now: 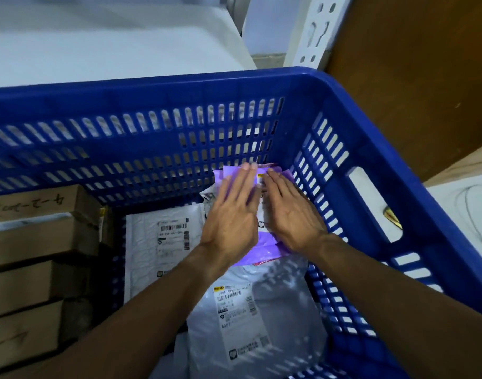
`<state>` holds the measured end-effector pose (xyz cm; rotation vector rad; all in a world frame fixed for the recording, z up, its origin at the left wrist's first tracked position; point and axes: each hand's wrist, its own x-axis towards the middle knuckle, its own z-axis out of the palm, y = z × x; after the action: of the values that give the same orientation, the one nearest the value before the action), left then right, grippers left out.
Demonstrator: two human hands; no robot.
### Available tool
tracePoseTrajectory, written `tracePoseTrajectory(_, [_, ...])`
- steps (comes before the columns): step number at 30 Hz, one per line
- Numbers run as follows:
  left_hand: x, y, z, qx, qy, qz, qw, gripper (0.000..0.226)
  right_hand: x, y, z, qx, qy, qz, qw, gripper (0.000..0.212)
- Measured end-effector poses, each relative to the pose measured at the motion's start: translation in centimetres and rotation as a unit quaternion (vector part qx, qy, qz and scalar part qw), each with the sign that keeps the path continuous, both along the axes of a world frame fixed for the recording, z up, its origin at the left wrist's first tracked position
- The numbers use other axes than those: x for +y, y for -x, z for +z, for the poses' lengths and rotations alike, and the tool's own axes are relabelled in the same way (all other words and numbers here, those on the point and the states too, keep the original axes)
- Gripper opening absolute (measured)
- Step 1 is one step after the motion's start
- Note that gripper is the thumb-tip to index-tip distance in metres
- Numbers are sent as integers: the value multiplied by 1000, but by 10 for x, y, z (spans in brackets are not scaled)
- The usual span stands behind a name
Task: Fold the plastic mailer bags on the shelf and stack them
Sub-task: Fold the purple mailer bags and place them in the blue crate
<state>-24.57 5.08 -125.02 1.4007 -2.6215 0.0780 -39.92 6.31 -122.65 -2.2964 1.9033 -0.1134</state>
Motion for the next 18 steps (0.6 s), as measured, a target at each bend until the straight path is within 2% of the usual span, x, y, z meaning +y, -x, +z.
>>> tracePoseTrajectory(2, [-5,1,-11,30,-47,-65,996,61,-1,-1,-6,-14,5,7,1000,60])
tracePoseTrajectory(6, [-1,-2,-27,82,-81,-26,993,65,-6,-9,-10,-37,4,-24,999,60])
tracePoseTrajectory(10, [1,-2,-34,41,-105,-7,994,73,-13,-15,-16,-64,17,-76,995,56])
tracePoseTrajectory(13, [0,-3,-35,18,-92,-3,996,74,-15,-13,-22,-41,21,-61,997,62])
tracePoseTrajectory(18, [-2,-11,-33,43,-95,2,995,78,-13,-3,-21,-35,-3,-20,999,57])
